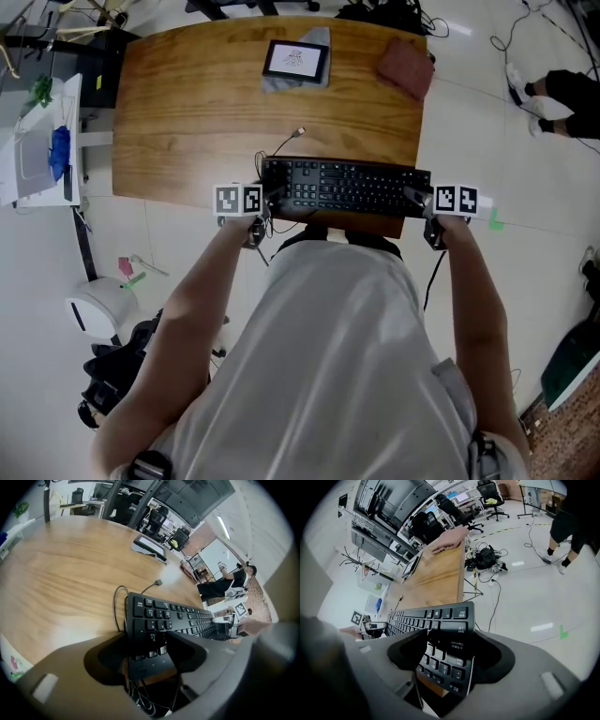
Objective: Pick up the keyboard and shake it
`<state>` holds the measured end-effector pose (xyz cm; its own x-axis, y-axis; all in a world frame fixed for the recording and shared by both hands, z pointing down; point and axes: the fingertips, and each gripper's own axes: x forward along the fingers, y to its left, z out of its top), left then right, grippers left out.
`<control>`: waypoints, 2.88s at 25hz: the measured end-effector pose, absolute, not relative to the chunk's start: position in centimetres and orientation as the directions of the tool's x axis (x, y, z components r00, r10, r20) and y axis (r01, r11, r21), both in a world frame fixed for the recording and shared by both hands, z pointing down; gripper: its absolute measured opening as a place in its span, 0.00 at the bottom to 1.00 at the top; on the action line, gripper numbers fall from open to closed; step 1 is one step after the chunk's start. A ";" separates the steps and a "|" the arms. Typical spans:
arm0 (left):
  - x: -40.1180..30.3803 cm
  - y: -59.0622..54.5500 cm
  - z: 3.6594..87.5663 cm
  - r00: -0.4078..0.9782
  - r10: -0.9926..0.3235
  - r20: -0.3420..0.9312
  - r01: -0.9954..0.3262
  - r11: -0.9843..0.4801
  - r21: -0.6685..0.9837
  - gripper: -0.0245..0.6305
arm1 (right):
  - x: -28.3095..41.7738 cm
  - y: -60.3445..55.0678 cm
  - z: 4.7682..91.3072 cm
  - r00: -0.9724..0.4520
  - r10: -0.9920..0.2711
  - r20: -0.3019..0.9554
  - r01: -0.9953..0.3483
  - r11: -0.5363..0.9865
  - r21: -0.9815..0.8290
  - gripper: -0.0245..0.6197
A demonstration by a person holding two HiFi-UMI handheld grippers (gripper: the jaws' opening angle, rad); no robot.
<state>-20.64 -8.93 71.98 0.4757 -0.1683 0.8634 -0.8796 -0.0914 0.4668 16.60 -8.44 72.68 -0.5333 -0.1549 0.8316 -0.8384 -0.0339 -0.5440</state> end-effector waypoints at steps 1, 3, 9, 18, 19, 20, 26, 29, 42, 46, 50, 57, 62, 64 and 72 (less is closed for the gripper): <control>-20.5 -8.9 71.9 0.476 -0.176 0.861 -0.879 -0.094 0.467 0.44 | 16.8 -8.6 72.3 -0.532 -0.165 0.830 -0.839 -0.026 -0.543 0.50; -20.3 -8.9 71.7 0.479 -0.196 0.856 -0.878 -0.095 0.470 0.44 | 17.0 -9.1 71.7 -0.525 -0.188 0.830 -0.845 -0.002 -0.534 0.50; -19.7 -9.5 70.0 0.484 -0.284 0.828 -0.875 -0.131 0.466 0.44 | 17.6 -10.0 69.4 -0.489 -0.268 0.830 -0.870 0.078 -0.487 0.50; -18.5 -12.2 64.9 0.491 -0.442 0.750 -0.871 -0.246 0.425 0.44 | 18.7 -11.4 64.6 -0.479 -0.444 0.758 -0.872 0.143 -0.468 0.50; -18.3 -12.7 64.3 0.492 -0.460 0.739 -0.870 -0.261 0.418 0.44 | 18.8 -11.6 64.1 -0.477 -0.462 0.748 -0.872 0.146 -0.466 0.50; -18.1 -13.2 63.7 0.494 -0.475 0.728 -0.869 -0.274 0.411 0.44 | 19.0 -11.8 63.5 -0.475 -0.480 0.738 -0.873 0.150 -0.464 0.50; -16.8 -15.9 59.0 0.511 -0.580 0.634 -0.859 -0.360 0.363 0.44 | 20.0 -13.9 59.0 -0.466 -0.599 0.651 -0.876 0.211 -0.433 0.51; -16.3 -17.1 56.6 0.520 -0.630 0.577 -0.854 -0.399 0.335 0.44 | 20.4 -14.7 56.4 -0.454 -0.659 0.599 -0.881 0.234 -0.410 0.51; -16.0 -19.4 46.6 0.550 -0.757 0.352 -0.834 -0.514 0.200 0.44 | 20.7 -15.5 47.2 -0.415 -0.826 0.382 -0.898 0.303 -0.320 0.51; -15.9 -19.9 43.1 0.554 -0.791 0.261 -0.832 -0.534 0.147 0.44 | 20.8 -16.0 43.9 -0.411 -0.866 0.286 -0.901 0.337 -0.275 0.51; -16.0 -20.5 39.3 0.551 -0.819 0.161 -0.834 -0.543 0.092 0.44 | 20.8 -16.8 40.0 -0.410 -0.894 0.183 -0.902 0.368 -0.224 0.51; -16.4 -21.1 33.6 0.540 -0.842 0.003 -0.841 -0.539 0.030 0.44 | 20.4 -17.8 33.5 -0.415 -0.909 0.037 -0.904 0.408 -0.125 0.51; -16.8 -21.5 30.3 0.534 -0.843 -0.066 -0.845 -0.534 -0.017 0.44 | 20.1 -18.4 30.7 -0.417 -0.908 -0.023 -0.903 0.418 -0.101 0.51; -16.9 -21.6 29.3 0.532 -0.842 -0.090 -0.846 -0.532 -0.034 0.44 | 19.9 -18.5 29.7 -0.419 -0.907 -0.048 -0.903 0.421 -0.089 0.51; -17.4 -21.2 25.4 0.530 -0.819 -0.218 -0.847 -0.524 -0.092 0.44 | 19.5 -18.1 25.5 -0.426 -0.886 -0.184 -0.901 0.434 -0.003 0.51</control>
